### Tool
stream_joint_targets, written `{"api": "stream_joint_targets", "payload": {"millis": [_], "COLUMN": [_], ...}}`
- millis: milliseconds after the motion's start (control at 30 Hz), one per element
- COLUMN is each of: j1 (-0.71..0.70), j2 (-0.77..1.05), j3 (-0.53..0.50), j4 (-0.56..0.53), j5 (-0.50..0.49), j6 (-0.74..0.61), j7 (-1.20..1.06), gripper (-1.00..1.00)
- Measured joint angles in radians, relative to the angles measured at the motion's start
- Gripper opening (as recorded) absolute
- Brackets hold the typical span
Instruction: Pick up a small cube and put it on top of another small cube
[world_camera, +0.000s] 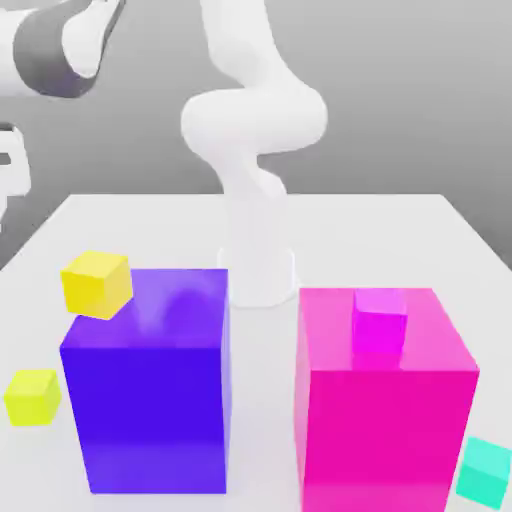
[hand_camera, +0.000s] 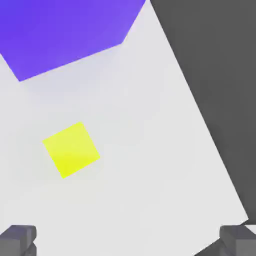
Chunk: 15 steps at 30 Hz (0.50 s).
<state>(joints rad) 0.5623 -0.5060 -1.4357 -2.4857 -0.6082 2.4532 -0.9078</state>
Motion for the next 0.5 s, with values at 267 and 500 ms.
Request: {"api": "stream_joint_targets", "payload": {"millis": [267,500], "j1": [0.606,0.721], "j2": [-0.113,-0.197], "j3": [-0.62,-0.763], "j4": [0.038,0.078], "j5": [-0.412,-0.551], "j6": [0.052,0.081], "j7": [0.023,0.105], "gripper": [0.0,-1.0]}}
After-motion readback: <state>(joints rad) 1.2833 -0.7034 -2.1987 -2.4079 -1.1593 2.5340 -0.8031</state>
